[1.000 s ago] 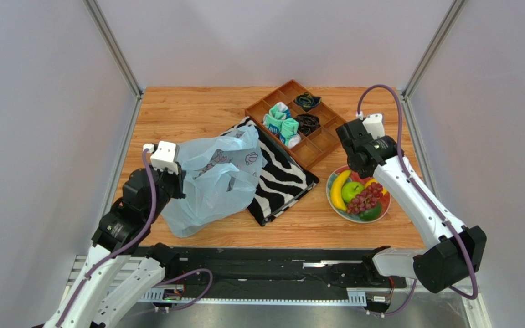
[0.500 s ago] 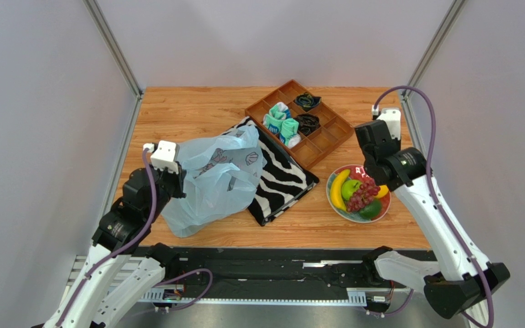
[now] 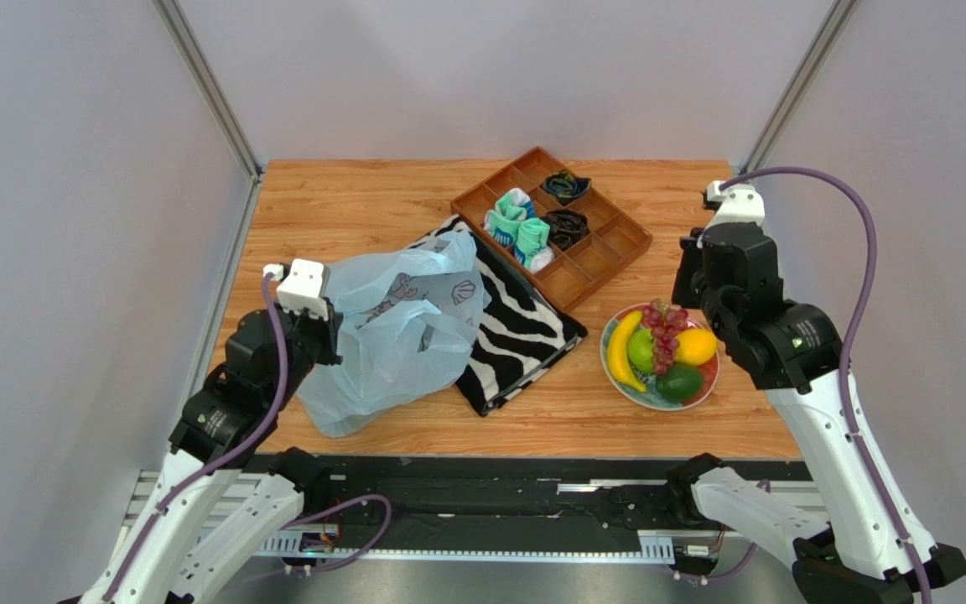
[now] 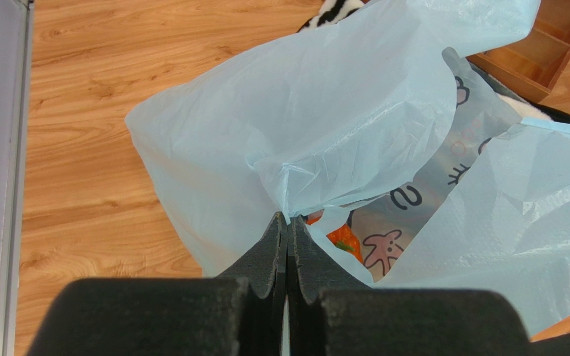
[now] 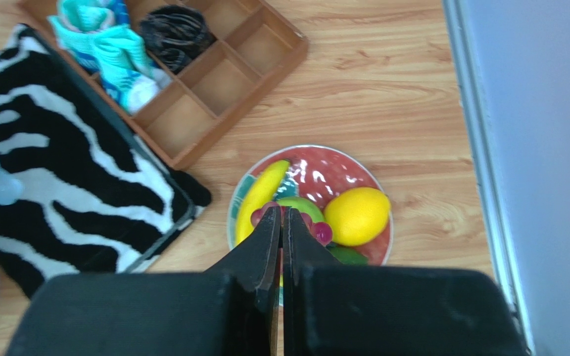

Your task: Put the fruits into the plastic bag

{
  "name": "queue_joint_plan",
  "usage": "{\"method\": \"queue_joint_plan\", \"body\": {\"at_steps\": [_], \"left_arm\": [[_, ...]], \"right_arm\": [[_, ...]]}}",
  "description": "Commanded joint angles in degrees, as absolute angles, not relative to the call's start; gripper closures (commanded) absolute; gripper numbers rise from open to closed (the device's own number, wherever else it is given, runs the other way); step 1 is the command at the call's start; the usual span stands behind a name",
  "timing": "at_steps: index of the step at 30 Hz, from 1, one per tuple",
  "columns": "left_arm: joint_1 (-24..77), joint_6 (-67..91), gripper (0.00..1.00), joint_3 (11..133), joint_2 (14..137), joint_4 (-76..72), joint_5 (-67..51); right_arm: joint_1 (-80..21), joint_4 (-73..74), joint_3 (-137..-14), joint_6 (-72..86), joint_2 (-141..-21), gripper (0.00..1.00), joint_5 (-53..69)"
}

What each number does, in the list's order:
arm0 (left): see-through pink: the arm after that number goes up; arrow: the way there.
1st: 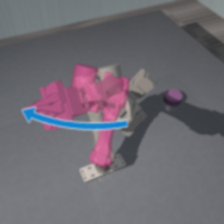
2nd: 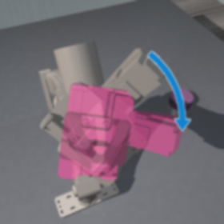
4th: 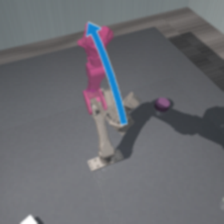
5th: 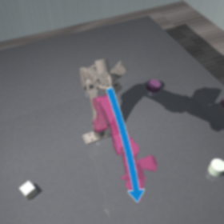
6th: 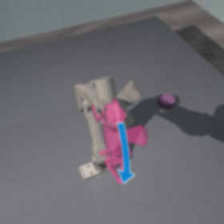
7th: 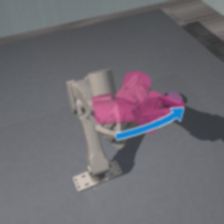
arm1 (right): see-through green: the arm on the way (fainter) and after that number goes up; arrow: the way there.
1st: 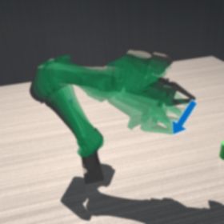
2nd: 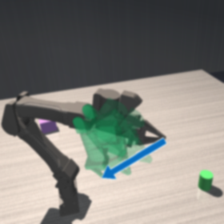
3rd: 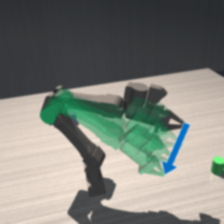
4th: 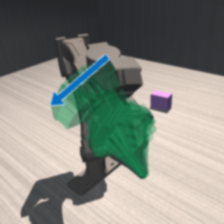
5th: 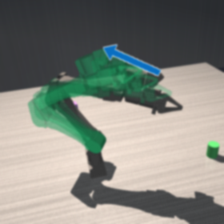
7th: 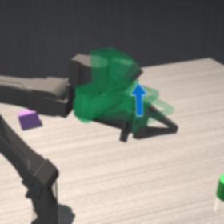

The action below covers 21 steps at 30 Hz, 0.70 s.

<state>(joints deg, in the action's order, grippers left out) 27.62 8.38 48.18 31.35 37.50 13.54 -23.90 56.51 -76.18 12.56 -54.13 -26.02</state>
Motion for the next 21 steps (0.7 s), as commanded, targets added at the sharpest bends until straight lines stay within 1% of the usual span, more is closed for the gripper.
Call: {"method": "queue_joint_plan", "body": {"at_steps": [1, 10, 13, 17, 21], "left_arm": [[27.7, 7.1, 1.0, 49.1, 31.0, 36.0, 12.7], [27.7, 7.0, 1.0, 49.1, 31.1, 36.1, 13.2], [27.7, 6.9, 1.0, 49.0, 31.1, 36.2, 13.4], [27.7, 6.9, 1.0, 49.1, 31.2, 36.3, 13.9], [27.7, 6.9, 1.0, 49.1, 31.3, 36.5, 14.1]], "right_arm": [[-23.8, 47.8, -80.7, 12.2, -52.7, 1.0, -16.7], [-24.5, 37.3, -82.4, 14.5, -56.2, 1.0, -0.8], [-27.3, 33.2, -83.3, 15.7, -58.8, 1.0, 3.4], [-34.9, 29.4, -85.7, 15.5, -62.4, 1.0, 3.8], [-40.2, 25.8, -89.3, 15.0, -66.2, 1.0, 4.6]]}}
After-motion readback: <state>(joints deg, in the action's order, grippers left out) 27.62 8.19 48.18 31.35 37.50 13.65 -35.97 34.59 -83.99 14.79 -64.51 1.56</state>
